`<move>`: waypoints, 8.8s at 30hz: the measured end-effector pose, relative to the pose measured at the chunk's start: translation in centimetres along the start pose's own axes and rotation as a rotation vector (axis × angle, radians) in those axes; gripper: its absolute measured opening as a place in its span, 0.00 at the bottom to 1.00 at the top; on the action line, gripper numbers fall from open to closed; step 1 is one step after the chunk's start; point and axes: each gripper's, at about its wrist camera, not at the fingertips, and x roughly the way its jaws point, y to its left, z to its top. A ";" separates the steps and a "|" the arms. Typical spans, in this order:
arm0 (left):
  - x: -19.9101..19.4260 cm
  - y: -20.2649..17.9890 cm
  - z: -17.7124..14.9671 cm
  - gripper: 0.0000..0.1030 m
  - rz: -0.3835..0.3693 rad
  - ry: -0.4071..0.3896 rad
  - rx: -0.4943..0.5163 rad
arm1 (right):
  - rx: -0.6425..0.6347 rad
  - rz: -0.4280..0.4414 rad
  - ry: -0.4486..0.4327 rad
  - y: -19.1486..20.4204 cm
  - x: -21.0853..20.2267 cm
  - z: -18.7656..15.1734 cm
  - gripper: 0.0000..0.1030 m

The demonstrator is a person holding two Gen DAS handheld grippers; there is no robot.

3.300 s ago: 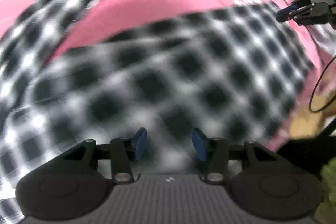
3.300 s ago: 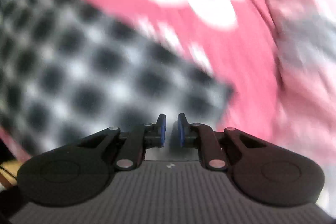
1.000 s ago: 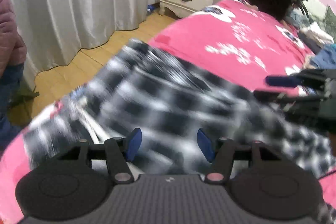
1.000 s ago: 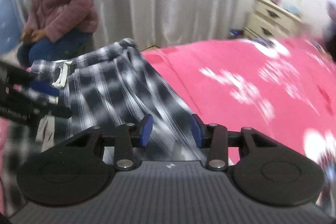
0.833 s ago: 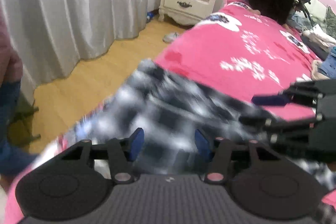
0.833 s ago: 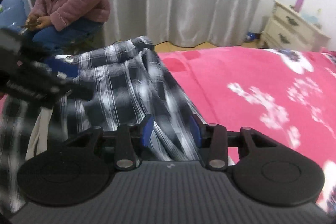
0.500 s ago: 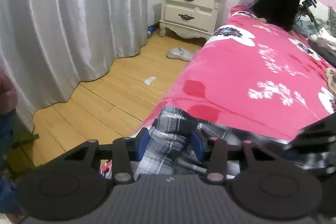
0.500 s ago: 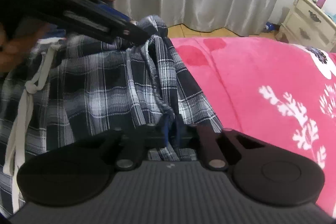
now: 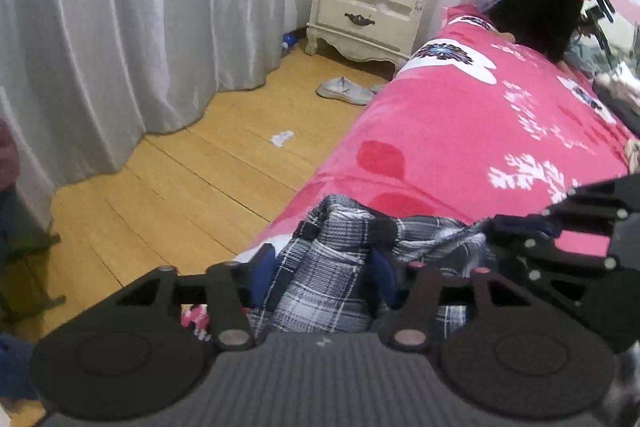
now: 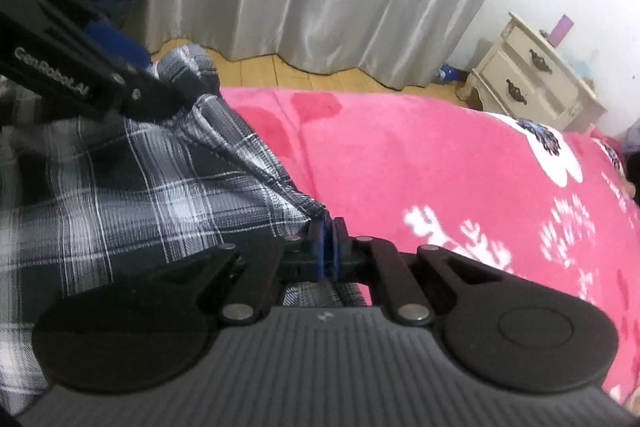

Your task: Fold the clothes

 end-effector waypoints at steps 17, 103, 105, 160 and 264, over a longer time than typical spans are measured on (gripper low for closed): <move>2.4 3.6 -0.7 0.17 0.269 -0.006 -0.226 | 0.285 -0.046 -0.099 -0.9 -0.2 -1.3 0.12; -13.7 -49.2 -24.4 0.02 -0.643 0.328 0.979 | 1.828 -0.580 0.164 -14.3 -47.5 -58.0 0.01; -12.6 -49.3 -25.4 0.03 -0.620 0.361 0.978 | 1.810 -0.592 0.223 -13.7 -46.4 -58.6 0.01; -9.2 -39.6 -19.3 0.43 -0.423 0.354 0.667 | 1.156 -0.364 0.347 -15.1 -35.0 -48.5 0.10; -4.8 -46.5 -18.5 0.42 -0.450 0.160 0.578 | 0.612 0.085 0.121 -25.4 -25.4 -37.5 0.39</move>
